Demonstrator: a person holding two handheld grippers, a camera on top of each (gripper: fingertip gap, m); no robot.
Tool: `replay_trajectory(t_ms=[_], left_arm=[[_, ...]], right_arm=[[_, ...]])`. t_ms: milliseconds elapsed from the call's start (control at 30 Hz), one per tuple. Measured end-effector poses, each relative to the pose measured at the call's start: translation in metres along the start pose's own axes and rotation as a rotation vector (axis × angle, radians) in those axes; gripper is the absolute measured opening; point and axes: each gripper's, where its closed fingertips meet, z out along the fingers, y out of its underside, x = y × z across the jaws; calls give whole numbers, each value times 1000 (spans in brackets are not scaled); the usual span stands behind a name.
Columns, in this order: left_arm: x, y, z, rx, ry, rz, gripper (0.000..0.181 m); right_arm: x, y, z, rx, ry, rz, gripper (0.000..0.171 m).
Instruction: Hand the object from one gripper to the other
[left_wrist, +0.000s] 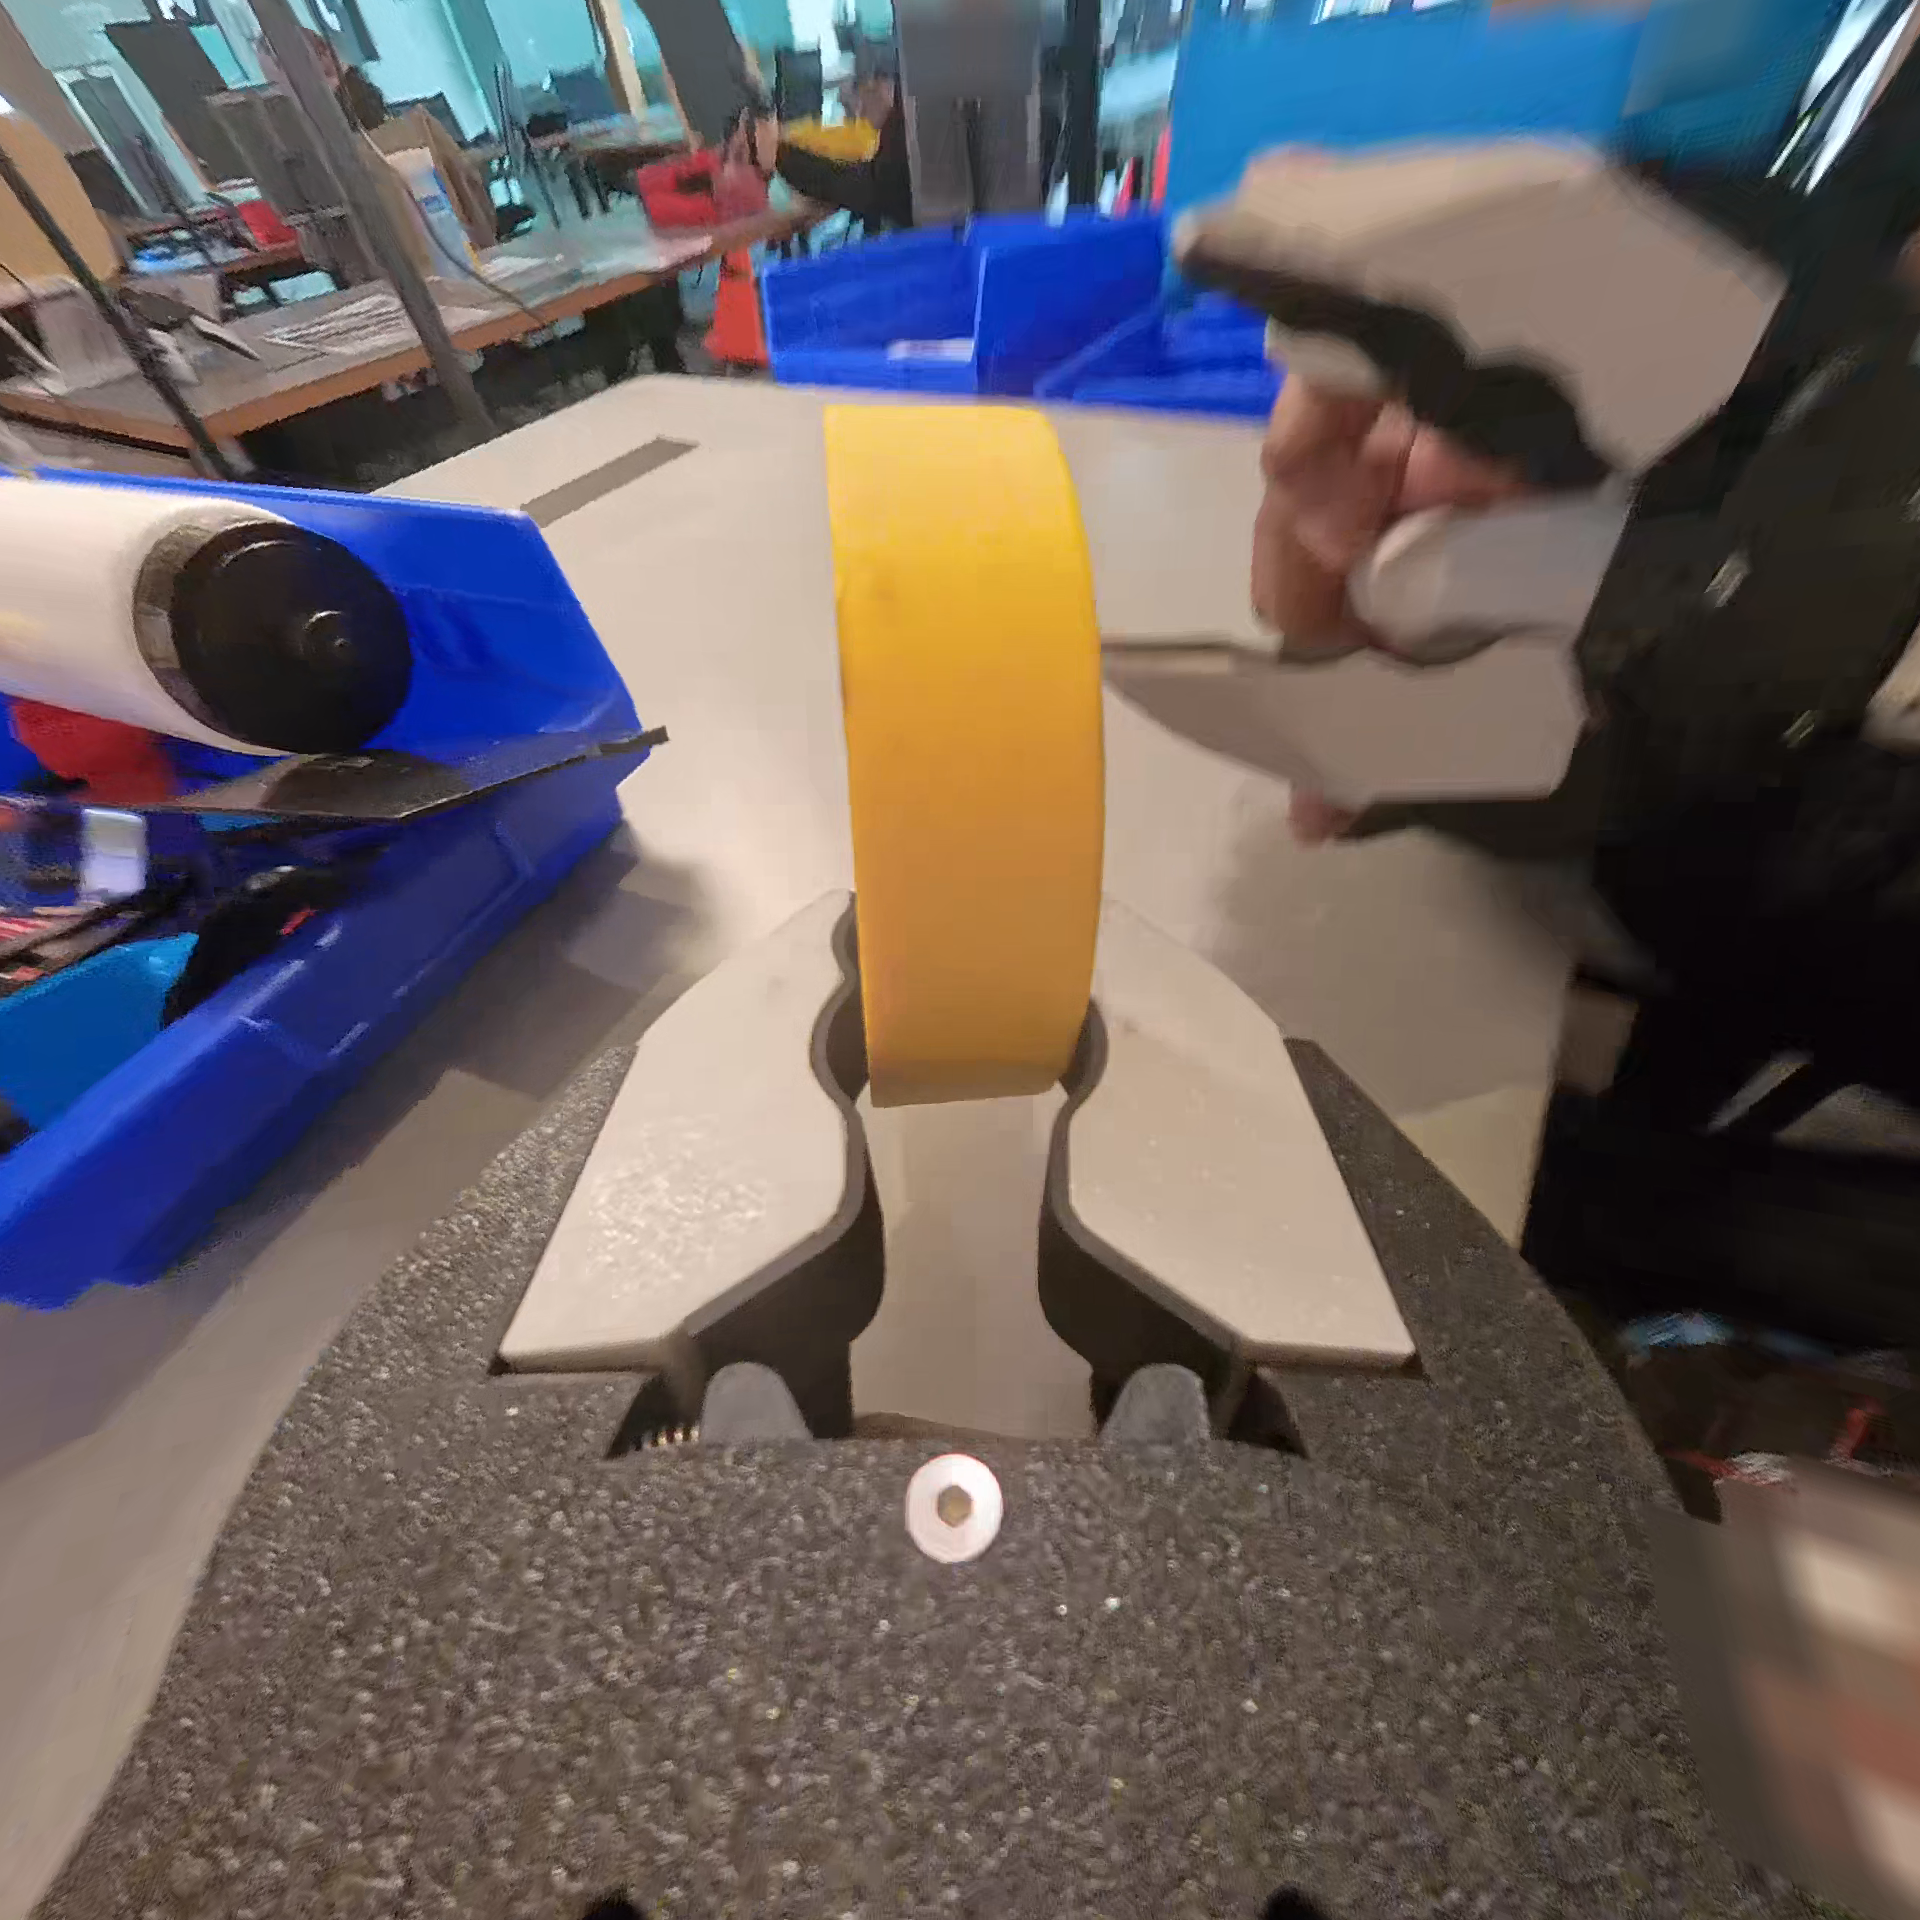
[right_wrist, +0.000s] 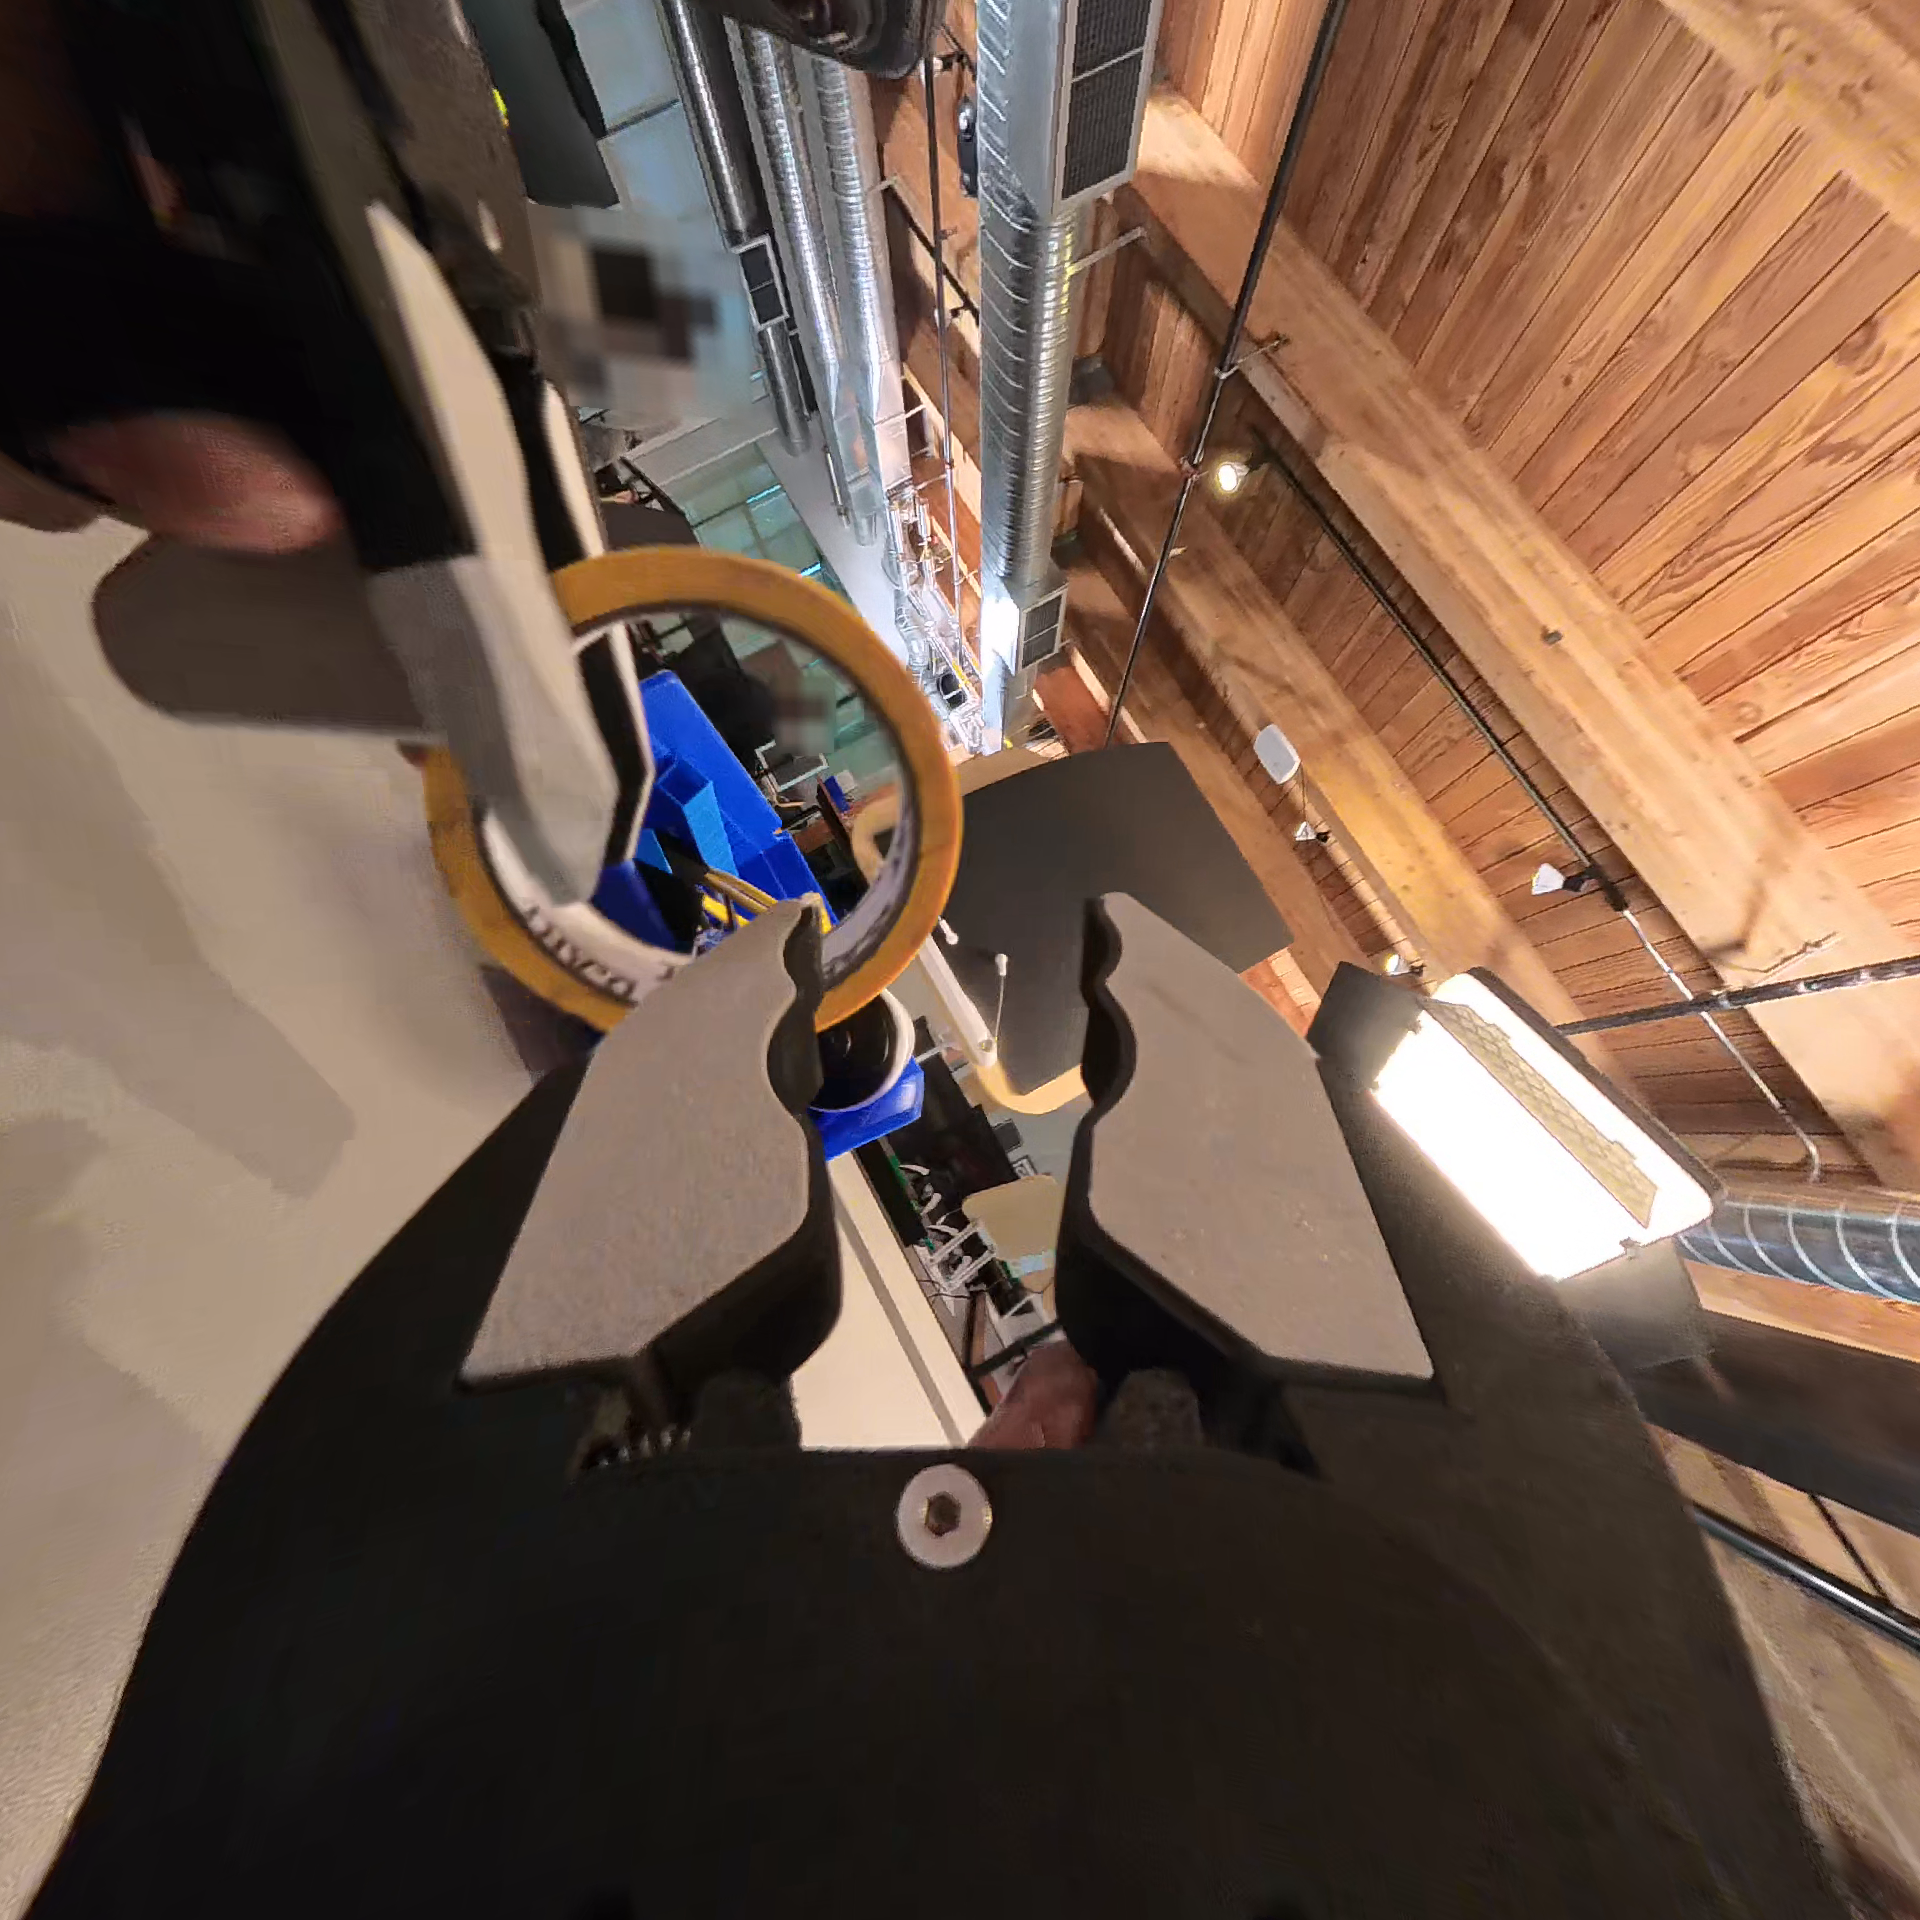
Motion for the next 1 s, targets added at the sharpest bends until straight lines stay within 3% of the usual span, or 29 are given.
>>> replay_trajectory(t_ms=[167, 300, 600, 767, 900, 1000], left_arm=[[2, -34, -17, 250, 225, -444, 34], [15, -48, -24, 319, 442, -711, 33], [64, -54, -16, 252, 712, -850, 33], [72, -53, -12, 243, 719, -815, 35], [55, -51, -11, 260, 489, -528, 74], [46, -49, -21, 251, 362, -244, 85]], right_arm=[[-13, 1, 4, -36, 1, -199, 58], [-12, 0, 7, -63, 81, -363, 67], [15, 2, 3, -91, 226, -357, 58], [22, 5, 1, -110, 259, -351, 39], [22, 13, 2, -140, 216, -259, 33], [21, 19, 4, -156, 187, -185, 31]])
